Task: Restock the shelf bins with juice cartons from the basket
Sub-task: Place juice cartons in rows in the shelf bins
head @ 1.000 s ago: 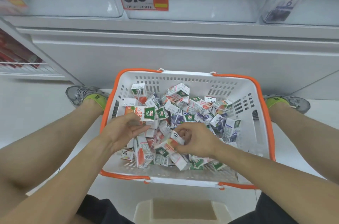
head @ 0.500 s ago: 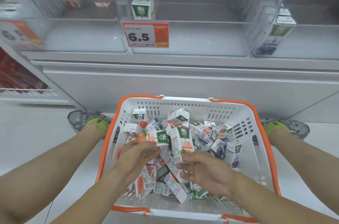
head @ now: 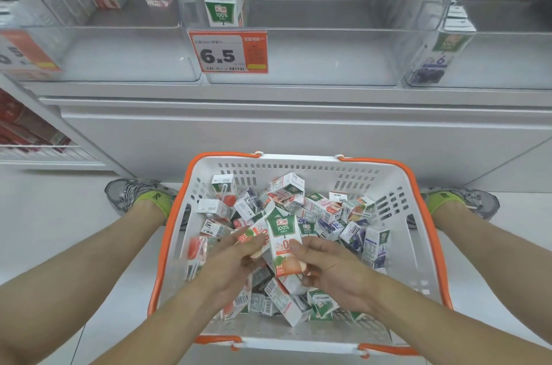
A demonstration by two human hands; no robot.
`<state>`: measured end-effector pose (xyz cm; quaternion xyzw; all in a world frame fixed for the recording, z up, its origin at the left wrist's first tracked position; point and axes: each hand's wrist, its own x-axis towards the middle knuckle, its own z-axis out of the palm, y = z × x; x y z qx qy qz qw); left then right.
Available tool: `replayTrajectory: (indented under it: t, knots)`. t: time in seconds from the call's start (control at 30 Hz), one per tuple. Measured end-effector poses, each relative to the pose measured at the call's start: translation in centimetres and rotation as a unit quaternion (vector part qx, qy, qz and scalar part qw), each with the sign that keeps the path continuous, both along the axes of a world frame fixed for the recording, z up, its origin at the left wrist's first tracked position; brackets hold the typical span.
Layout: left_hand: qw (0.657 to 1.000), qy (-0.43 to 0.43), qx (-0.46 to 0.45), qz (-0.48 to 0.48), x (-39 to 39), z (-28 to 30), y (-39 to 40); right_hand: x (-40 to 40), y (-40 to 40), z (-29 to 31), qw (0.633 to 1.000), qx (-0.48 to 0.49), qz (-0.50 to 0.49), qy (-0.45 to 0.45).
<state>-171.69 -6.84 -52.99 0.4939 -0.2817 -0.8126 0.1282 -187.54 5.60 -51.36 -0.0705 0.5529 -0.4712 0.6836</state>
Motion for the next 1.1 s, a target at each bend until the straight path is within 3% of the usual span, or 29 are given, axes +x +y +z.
replayTrajectory:
  t: [0.37,0.7,0.9,1.0,1.1]
  knots:
    - [0.988,0.114,0.052,-0.087,-0.1,1.5,0.1,-1.3,-0.5,1.4,0.993,-0.045,0.068,0.085]
    - [0.990,0.074,0.019,-0.115,-0.1,1.5,0.7,-2.6,-1.0,3.2,0.944,-0.050,0.200,0.258]
    - [0.978,0.069,0.000,-0.195,-0.2,3.0,-0.9,-4.4,-2.1,4.7,0.955,-0.066,0.224,0.184]
    - [0.942,0.058,-0.058,-0.324,-0.3,5.4,-3.2,-3.5,-3.1,5.2,0.967,-0.104,0.188,0.135]
    - [0.903,0.030,-0.135,-0.407,-0.1,8.8,-6.5,-2.9,-4.8,7.4,0.961,-0.146,0.180,0.151]
